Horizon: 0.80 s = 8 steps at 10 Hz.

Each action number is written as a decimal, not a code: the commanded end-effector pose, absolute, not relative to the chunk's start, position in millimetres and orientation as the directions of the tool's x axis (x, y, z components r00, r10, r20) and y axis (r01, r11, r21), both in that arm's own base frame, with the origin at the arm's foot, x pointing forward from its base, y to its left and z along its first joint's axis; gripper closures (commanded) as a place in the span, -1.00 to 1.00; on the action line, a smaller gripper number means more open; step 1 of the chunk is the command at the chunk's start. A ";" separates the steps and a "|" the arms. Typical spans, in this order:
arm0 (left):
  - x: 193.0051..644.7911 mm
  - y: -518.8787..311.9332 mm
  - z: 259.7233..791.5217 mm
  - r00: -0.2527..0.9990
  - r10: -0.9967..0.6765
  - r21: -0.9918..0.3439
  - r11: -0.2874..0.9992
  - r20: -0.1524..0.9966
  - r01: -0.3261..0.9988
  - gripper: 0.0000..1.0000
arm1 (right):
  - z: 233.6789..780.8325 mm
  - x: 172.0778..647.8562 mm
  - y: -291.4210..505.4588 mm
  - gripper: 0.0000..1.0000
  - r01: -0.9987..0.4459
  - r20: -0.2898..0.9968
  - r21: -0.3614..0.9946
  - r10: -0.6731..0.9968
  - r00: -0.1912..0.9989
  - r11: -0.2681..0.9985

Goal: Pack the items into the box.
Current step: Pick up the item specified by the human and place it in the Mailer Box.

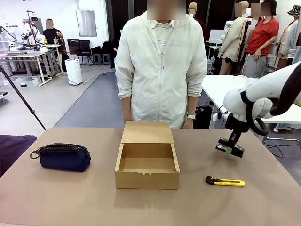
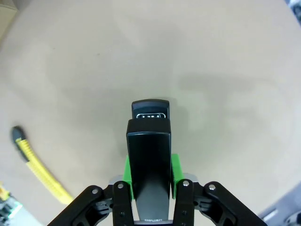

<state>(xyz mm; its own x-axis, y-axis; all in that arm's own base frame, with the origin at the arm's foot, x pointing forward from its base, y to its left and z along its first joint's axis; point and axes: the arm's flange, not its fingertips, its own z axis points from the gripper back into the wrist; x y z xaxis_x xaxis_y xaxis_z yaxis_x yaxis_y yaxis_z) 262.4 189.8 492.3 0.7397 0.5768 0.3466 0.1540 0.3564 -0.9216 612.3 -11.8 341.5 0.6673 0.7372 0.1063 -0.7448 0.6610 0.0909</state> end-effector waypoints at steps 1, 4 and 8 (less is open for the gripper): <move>264.4 190.7 492.4 0.730 0.578 -0.919 0.350 0.365 0.183 -1.00 | 423.4 577.3 -10.3 1.00 -0.651 0.093 0.077 0.645 0.758 0.755; 264.4 190.7 492.4 0.730 0.578 -0.919 0.350 0.365 0.183 -1.00 | 463.2 533.2 -27.5 1.00 -0.564 0.154 0.099 0.547 0.823 0.820; 264.4 190.7 492.4 0.730 0.578 -0.919 0.350 0.365 0.183 -1.00 | 480.2 541.5 -23.3 1.00 -0.607 0.123 0.085 0.596 0.793 0.790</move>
